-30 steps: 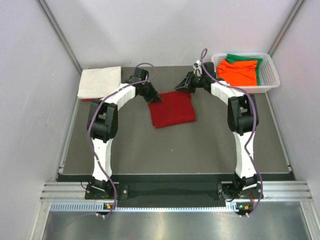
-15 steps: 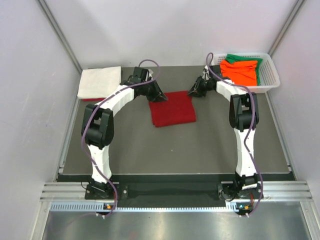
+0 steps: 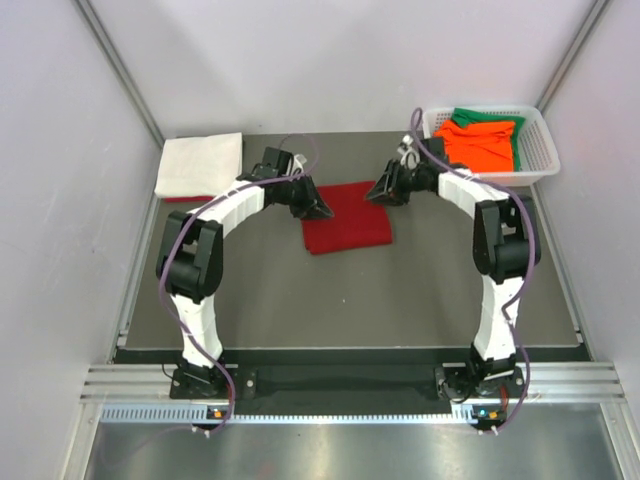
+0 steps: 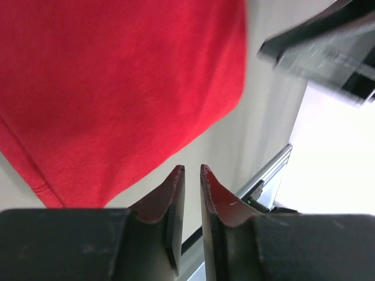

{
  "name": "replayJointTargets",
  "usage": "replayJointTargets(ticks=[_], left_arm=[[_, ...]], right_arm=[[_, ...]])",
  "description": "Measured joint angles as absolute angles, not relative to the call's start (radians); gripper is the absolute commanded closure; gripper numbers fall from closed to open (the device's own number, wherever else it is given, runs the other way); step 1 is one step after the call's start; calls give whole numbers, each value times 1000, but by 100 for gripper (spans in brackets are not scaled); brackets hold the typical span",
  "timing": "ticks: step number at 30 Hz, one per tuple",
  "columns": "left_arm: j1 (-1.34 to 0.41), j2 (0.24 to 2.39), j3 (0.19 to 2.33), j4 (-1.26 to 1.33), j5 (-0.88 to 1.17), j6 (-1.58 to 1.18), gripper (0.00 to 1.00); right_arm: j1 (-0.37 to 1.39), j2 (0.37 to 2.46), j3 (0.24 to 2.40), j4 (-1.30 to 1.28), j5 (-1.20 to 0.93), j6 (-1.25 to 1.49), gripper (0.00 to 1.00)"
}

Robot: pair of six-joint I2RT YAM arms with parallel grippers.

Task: Fold and stack the t-shirts
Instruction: Fold the tshirt

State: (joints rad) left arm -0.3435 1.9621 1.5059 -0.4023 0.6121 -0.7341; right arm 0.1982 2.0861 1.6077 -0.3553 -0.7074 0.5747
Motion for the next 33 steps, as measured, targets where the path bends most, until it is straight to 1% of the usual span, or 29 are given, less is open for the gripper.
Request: replayJointTargets(ticks=[3,5,7,10,14,15,20,25,29,33], left_arm=[[-345,1976,1440,-363,620,-739,82],[-345,2003,1409,-345,619,-738,83],[-344,2039,1382,-347,604,-724,83],[-340,2074,1369,-382,591,-691,82],[-342,2022,1365,-401,582,-663,81],[-344,2000,1364,-402,581,-664,81],[-381,1919,1367,-330,598,-712,81],[-406,1985,1349,-174,658,-792,82],[-395,2047,1284,-177,639,-752,82],[-359,2009,1206,-204,635,-691,82]], right_arm=[[221,2080,1465,-254,-779,616,68],[226,2086,1393,-241,-794,619,70],[216,2098,1365,-251,-790,601,72],[176,2103,1359,-282,-780,561,71],[144,2056,1359,-343,-757,508,69],[145,2036,1359,-355,-754,501,67],[239,1950,1358,-316,-772,528,64],[331,1965,1289,-123,-842,636,64],[283,2025,1188,-44,-863,658,64],[179,2024,1095,-53,-922,643,63]])
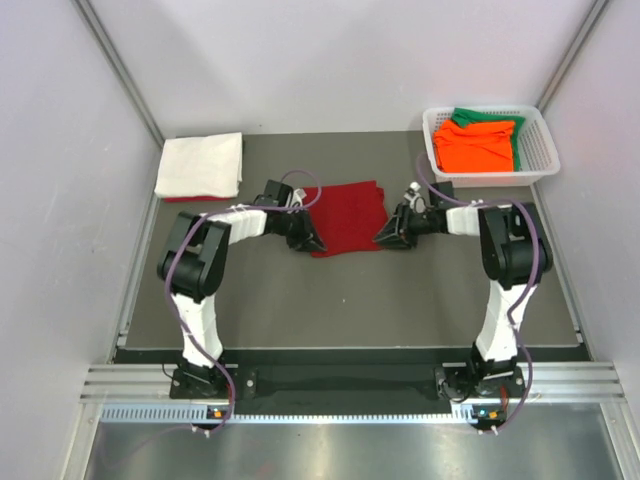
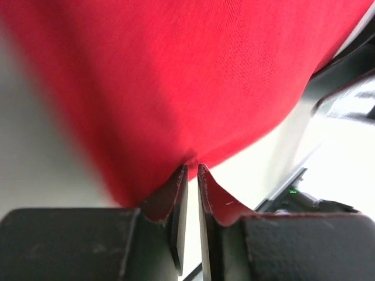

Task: Fold and stack the t-shirts
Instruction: Fold the tshirt, then neatly place the folded tshirt to the corner

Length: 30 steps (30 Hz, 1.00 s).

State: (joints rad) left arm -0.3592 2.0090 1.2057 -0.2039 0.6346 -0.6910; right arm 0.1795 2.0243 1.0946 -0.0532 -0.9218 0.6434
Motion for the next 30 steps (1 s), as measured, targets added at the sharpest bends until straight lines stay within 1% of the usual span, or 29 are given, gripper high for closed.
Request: replayJointTargets(ticks=[2,3,5,8,10,11,12,13,15,17,18,20,21,24,28,30], left_arm=[[-344,1934,1169,-249,590,-640,80],[-337,1885,1145,-282,566,-617,80],[-327,1782,1112,-343,526,-584,76],[-324,1588,1081,-414,463,-559,72],[-323,1462,1058,-429,423,-566,70],[-322,1402,1042,-429,402,-580,68],[-320,1349,1022,-429,373,-600,68],[-318,1292,997,-435,342,-631,67],[-308,1231,967,-455,279,-682,67],[-299,1198,953,-492,214,-737,67],[-293,1190,951,-519,177,-769,66],[-285,1187,952,-564,124,-820,66],[-278,1187,952,-591,98,-845,66],[-254,1187,960,-694,31,-927,66],[-212,1182,981,-780,-1,-998,66],[-191,1158,982,-812,-14,-1026,66]], right_arm=[[145,1982,1070,-91,-897,595,60],[131,1952,1060,-130,-879,562,57],[112,1884,1045,-210,-826,504,55],[112,1746,1039,-325,-756,422,53],[126,1654,1038,-370,-710,379,49],[140,1613,1038,-385,-683,358,45],[158,1580,1038,-391,-662,344,36],[186,1543,1036,-394,-622,325,30],[279,1480,1034,-393,-533,278,20],[403,1438,1034,-384,-429,218,16],[455,1427,1033,-379,-390,192,10],[569,1408,1018,-350,-290,113,6],[627,1403,1006,-334,-244,68,0],[777,1401,950,-264,-87,-104,0],[987,1413,807,-103,93,-455,0],[1049,1454,764,-34,158,-605,0]])
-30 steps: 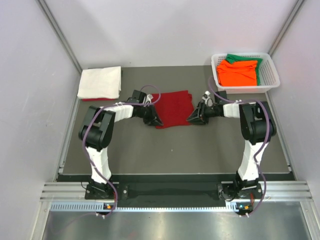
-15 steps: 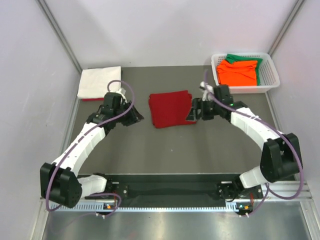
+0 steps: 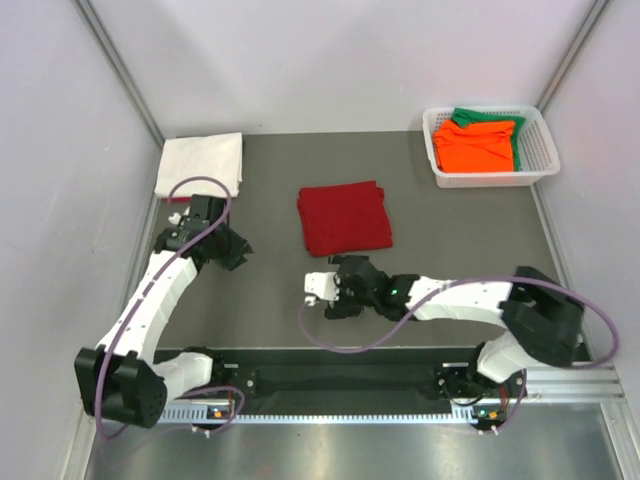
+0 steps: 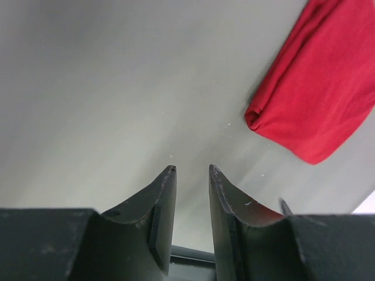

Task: Fold and stack the t-shirts
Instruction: Neatly place the folded tshirt to the corner

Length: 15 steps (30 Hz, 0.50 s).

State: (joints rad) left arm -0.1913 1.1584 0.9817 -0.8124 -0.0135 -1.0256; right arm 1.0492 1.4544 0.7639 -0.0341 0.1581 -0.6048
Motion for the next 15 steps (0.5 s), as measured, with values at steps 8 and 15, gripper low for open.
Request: replayJointTargets(ticks=[8,15], left_arm=[[-150,934,982,-942,-28,-1095,64],[-149,885,1005,-1040,-41,-1097,54]], right_arm=[[1061,1724,842,139,320,-994,8],[1013,1901,1025,169,334,-1090,21]])
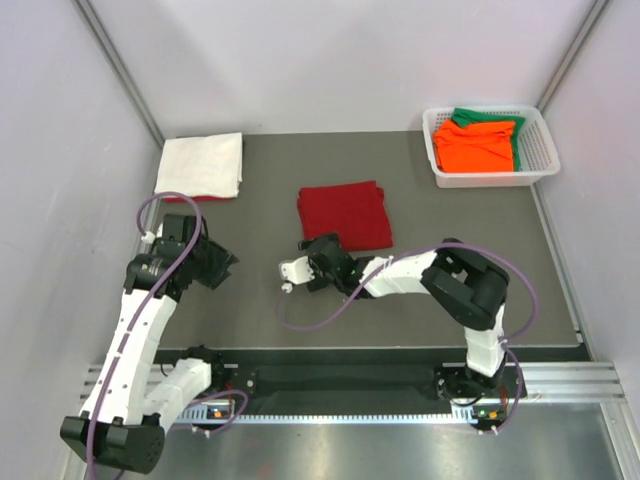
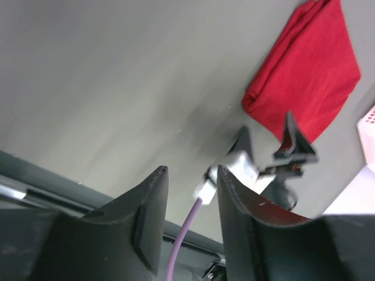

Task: Fold and stack the t-shirts
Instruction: Neatly place the folded tshirt to the corner

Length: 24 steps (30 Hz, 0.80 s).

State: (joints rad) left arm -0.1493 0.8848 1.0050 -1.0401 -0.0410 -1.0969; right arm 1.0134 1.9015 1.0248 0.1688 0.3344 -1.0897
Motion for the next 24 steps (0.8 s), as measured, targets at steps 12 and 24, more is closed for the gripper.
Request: replayJointTargets(ticks=[12,24], left_arm=[[-130,1062,1081,-1023,4,-992,47],[-28,1423,1097,-617,354,-834,39]], right_arm=[[945,2027,1206,16,255,-1076,84],[894,1904,1184,-79,132,-993,100]])
